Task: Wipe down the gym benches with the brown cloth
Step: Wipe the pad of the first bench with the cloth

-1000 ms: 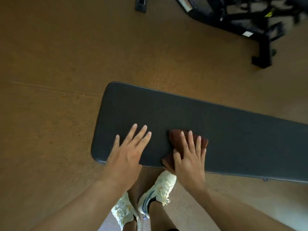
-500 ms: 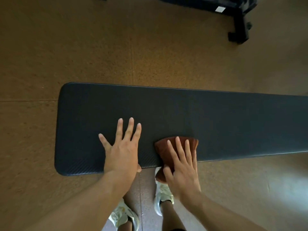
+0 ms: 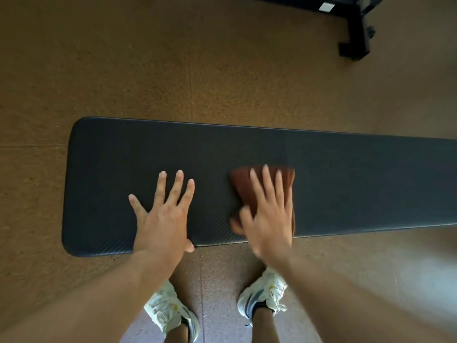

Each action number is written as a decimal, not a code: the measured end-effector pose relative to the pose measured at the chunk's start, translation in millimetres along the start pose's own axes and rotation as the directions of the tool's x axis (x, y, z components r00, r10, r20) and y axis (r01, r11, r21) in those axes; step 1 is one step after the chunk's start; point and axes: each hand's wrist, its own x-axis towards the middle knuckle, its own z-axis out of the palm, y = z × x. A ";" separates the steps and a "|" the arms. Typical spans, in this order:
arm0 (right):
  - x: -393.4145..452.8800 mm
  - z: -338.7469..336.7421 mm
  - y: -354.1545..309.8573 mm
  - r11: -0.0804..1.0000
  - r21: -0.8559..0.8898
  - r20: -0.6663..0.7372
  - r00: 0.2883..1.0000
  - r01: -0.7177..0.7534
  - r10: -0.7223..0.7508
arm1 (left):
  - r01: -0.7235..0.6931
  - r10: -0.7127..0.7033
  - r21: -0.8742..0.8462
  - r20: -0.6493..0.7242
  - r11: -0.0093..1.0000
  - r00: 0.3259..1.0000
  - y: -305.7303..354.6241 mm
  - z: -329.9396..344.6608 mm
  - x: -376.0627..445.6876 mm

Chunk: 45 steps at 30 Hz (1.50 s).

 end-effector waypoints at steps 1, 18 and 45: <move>-33.5 7.1 5.4 1.000 -0.015 0.045 0.999 -0.020 0.020 | 0.006 -0.006 0.005 0.005 1.000 1.000 0.2 -0.8 0.3; -21.0 -15.9 69.2 1.000 0.019 0.026 1.000 0.014 -0.015 | 0.069 -0.060 -0.073 0.121 0.995 0.991 92.0 -15.5 2.5; 122.9 -83.4 175.4 0.987 -0.003 0.063 0.986 0.158 -0.157 | 0.076 -0.108 0.152 0.211 0.985 0.972 218.0 -66.3 76.4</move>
